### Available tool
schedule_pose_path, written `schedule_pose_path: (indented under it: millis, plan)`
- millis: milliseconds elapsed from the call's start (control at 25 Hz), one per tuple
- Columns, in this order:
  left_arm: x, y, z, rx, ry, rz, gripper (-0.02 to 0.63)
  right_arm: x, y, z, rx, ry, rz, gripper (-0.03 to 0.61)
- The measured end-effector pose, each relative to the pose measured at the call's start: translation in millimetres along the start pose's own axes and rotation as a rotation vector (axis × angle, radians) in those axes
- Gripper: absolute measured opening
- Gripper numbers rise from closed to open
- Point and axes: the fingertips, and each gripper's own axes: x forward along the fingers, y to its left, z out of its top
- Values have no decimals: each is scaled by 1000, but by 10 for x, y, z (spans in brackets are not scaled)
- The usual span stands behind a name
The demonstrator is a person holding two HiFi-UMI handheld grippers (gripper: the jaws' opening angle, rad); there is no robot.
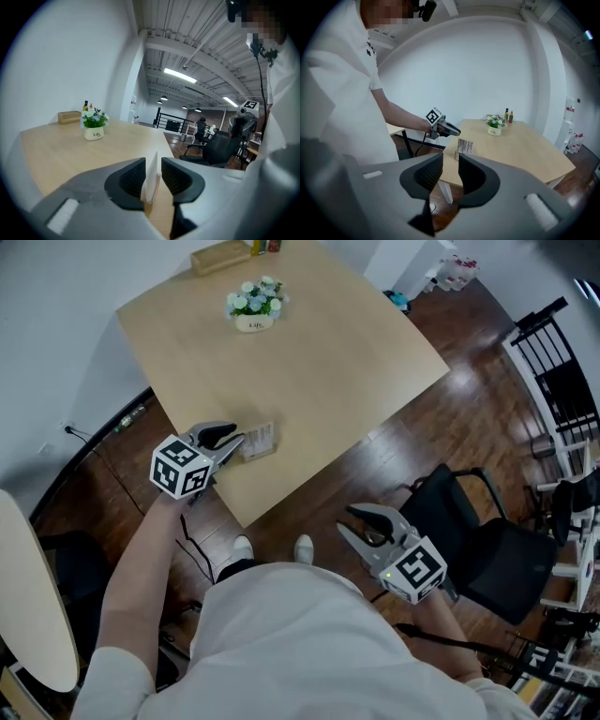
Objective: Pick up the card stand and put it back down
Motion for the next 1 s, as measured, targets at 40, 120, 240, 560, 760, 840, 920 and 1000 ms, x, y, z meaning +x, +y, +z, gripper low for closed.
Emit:
schedule_pose_path:
  millis: [40,120,240,560,760,840,920,1000]
  plan:
    - [40,7,-33,-8,10,-5,102,-35,-5,-29,7,5,-6,109]
    - [102,18,-74,-23,23,-16,102,-95,-24,-111,37,26,-26,109]
    - [167,49,-129,-35,40,-33,101,-117,-51,-157,43,26,-37,109]
    - [281,143,-267,-47,81,-44,74,-137,-16,-247,79,31,-52,109]
    - [298,136,-271,-44,80,-65,45,-190,-52,-323,97,52,-88,109]
    - [301,108,-264,-39,80,-77,30,-201,-69,-313,96,50,-96,109]
    - [317,77,-256,-30,77,-85,18,-207,-96,-322,98,49,-105,109]
    - [332,45,-258,-19,75,-90,17,-216,-107,-354,104,59,-111,109]
